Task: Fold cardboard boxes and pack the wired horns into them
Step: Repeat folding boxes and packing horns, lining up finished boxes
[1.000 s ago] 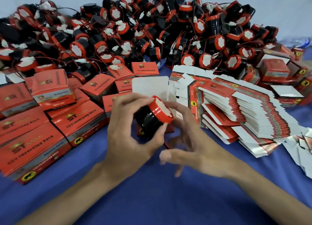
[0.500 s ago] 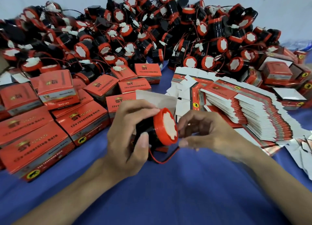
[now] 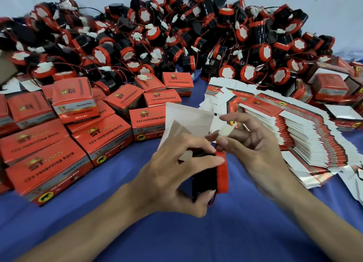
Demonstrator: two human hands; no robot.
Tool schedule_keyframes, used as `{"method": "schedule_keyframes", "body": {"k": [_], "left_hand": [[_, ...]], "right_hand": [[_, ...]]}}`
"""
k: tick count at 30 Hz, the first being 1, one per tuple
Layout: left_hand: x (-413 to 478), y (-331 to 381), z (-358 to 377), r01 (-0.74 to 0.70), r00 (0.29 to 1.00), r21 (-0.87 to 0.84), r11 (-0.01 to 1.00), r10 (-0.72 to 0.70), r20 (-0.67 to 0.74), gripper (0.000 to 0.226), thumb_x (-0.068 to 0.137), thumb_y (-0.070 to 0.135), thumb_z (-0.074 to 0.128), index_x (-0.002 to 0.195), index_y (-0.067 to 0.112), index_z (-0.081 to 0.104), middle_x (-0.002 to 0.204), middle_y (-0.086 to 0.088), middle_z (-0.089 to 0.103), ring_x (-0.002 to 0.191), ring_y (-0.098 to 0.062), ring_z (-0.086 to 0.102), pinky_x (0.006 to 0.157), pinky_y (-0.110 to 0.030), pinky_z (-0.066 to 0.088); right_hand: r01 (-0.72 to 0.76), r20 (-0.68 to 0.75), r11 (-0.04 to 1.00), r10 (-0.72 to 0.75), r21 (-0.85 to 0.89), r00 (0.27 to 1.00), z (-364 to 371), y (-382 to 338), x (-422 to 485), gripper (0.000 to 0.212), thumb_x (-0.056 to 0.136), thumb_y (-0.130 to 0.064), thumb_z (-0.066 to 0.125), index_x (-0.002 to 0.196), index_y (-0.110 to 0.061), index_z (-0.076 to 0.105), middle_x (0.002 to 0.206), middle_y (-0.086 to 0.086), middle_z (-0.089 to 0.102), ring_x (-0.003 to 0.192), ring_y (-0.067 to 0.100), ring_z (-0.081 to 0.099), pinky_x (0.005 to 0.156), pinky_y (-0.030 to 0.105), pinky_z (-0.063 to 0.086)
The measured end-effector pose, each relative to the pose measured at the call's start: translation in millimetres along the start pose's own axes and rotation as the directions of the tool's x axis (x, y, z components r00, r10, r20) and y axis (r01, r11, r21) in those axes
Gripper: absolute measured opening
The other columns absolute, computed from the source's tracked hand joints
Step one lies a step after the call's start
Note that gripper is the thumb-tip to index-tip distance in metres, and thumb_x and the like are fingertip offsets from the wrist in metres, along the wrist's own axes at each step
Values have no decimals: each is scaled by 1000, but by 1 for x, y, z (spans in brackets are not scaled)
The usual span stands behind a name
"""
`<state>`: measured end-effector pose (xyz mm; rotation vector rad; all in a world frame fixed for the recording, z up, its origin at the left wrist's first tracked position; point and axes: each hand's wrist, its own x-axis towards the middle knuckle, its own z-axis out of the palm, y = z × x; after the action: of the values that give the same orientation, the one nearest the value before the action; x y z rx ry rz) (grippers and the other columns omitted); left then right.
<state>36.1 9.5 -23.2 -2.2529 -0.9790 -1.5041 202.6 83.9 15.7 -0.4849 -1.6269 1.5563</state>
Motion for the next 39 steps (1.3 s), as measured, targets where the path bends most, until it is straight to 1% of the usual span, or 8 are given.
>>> {"method": "schedule_keyframes", "body": {"k": [4, 9, 20, 25, 30, 34, 36, 39], "left_hand": [[3, 1, 1, 50, 997, 7, 999, -49, -64, 31, 92, 33, 48, 110, 9, 56, 110, -8, 52, 99, -21, 56, 85, -26, 48], [6, 2, -3, 99, 981, 34, 995, -91, -170, 31, 95, 39, 46, 102, 9, 53, 102, -8, 49, 100, -12, 50, 90, -16, 41], [8, -2, 0, 54, 966, 7, 999, -51, -253, 54, 96, 59, 35, 100, 8, 51, 100, -9, 47, 92, -24, 55, 84, -33, 49], [9, -15, -13, 231, 925, 73, 970, -196, -327, 47, 100, 47, 30, 106, 6, 53, 116, -4, 39, 117, -23, 44, 100, -34, 36], [-3, -32, -16, 501, 865, 40, 864, -501, -2, 29, 94, 24, 47, 113, 5, 58, 126, -13, 48, 121, -16, 48, 97, -33, 44], [-4, -31, -16, 592, 805, -30, 806, -589, 69, 13, 91, 29, 47, 101, 37, 51, 96, 18, 56, 87, -1, 56, 74, -26, 49], [-6, -32, -17, 554, 829, -3, 832, -552, 89, 21, 87, 31, 46, 108, 33, 50, 100, 20, 55, 91, 1, 55, 75, -21, 45], [-7, -36, -17, 578, 814, -24, 816, -574, 94, 30, 89, 26, 37, 118, 26, 45, 104, 11, 56, 95, -9, 57, 78, -27, 45]], "right_hand": [[140, 82, 981, -130, -137, 988, 6, 0, -8, 21, 90, -20, 63, 110, -21, 70, 101, -5, 73, 96, 13, 69, 81, 19, 52], [337, 315, 810, -200, -479, 928, 6, -3, -12, 70, 82, -59, 58, 133, -12, 48, 128, 0, 59, 115, 21, 54, 98, 24, 40], [550, 365, 630, -411, -549, 835, 4, -6, -13, 65, 73, -28, 77, 127, -3, 50, 122, 5, 57, 114, 11, 55, 85, 27, 53], [439, 303, 833, -345, -336, 888, 9, -19, -3, 58, 80, -22, 75, 127, 0, 48, 123, 18, 53, 116, 34, 54, 79, 37, 57], [462, 286, 867, -402, -187, 870, 23, -36, 19, 57, 81, -9, 72, 130, -8, 43, 125, 10, 49, 119, 30, 55, 82, 37, 56], [594, 317, 617, -507, -516, 801, 35, -18, 33, 52, 82, -12, 75, 127, -4, 50, 126, 17, 48, 120, 23, 52, 87, 31, 55], [676, 428, 361, -562, -643, 708, 31, -6, 35, 55, 79, -9, 77, 125, -2, 48, 121, 23, 51, 117, 22, 51, 99, 23, 45], [665, 489, 250, -508, -704, 709, 21, -1, 36, 59, 80, -9, 76, 132, -6, 48, 122, 23, 53, 116, 23, 50, 98, 22, 43]]}}
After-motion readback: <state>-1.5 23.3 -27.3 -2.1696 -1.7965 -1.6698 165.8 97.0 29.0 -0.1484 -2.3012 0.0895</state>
